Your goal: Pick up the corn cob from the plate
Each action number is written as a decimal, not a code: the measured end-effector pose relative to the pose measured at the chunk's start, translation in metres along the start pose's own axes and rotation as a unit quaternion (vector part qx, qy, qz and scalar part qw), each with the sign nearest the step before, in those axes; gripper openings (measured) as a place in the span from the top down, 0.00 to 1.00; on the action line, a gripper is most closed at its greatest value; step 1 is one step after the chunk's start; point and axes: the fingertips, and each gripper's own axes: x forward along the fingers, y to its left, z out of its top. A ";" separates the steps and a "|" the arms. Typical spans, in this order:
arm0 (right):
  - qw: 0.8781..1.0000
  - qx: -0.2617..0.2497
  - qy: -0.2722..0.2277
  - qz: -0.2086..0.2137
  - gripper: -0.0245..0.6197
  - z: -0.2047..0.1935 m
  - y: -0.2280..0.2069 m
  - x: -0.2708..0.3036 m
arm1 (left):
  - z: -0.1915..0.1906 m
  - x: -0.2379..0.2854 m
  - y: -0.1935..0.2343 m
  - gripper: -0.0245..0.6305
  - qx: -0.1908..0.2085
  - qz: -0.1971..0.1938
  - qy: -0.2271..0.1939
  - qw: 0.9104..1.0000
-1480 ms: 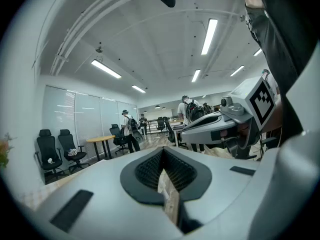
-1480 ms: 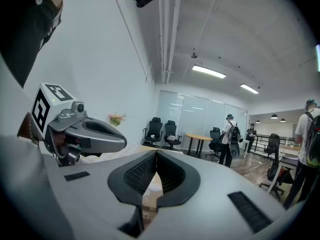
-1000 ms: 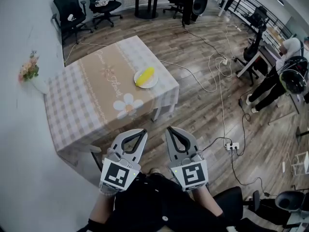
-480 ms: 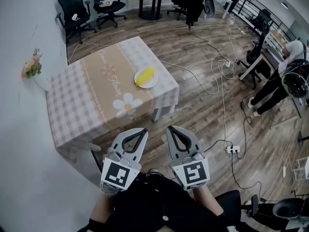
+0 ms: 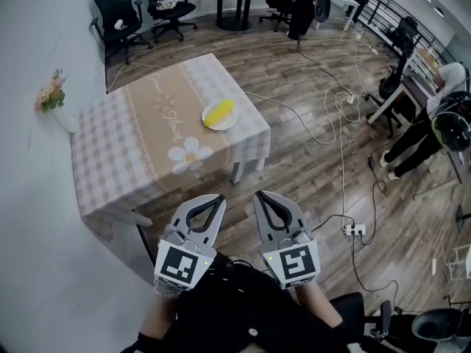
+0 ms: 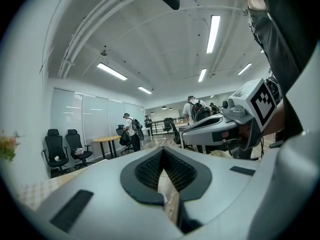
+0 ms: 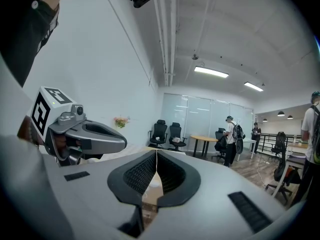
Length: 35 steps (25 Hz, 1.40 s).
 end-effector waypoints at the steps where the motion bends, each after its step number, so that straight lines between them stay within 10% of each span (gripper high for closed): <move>1: 1.000 -0.001 0.000 -0.001 0.90 -0.002 -0.002 -0.002 | 0.001 0.002 -0.003 0.94 -0.011 0.003 0.004 1.000; 35: 1.000 0.004 0.005 0.014 0.90 -0.022 -0.014 -0.008 | -0.002 0.025 -0.021 0.94 0.009 0.001 -0.003 1.000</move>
